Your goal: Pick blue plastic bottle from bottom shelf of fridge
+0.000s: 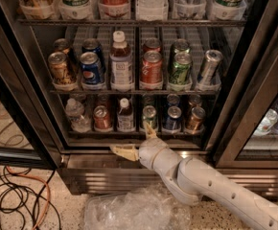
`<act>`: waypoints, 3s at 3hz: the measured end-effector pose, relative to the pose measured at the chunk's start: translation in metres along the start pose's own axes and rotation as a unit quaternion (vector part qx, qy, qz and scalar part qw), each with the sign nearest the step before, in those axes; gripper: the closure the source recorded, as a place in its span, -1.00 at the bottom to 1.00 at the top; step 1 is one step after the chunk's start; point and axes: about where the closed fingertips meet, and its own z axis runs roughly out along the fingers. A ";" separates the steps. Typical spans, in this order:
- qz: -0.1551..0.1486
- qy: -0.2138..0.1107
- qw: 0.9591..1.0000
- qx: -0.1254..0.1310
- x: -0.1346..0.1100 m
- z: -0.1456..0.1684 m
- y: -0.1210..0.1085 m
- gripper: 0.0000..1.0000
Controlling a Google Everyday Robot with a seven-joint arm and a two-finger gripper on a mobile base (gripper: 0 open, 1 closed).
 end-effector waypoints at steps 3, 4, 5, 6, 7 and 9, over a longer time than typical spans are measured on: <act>-0.064 -0.029 0.997 0.027 0.023 0.041 -0.021 -0.94; -0.059 -0.042 0.997 0.042 0.022 0.044 -0.022 -1.00; -0.048 -0.055 0.996 0.054 0.020 0.051 -0.022 -0.98; -0.037 -0.073 0.994 0.065 0.014 0.066 -0.022 -0.86; -0.029 -0.080 0.993 0.079 0.014 0.077 -0.020 -1.00; -0.030 -0.076 0.992 0.099 0.017 0.081 -0.023 -1.00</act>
Offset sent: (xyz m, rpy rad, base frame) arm 0.0509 0.0051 -0.0367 -0.0877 -0.1611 -0.0366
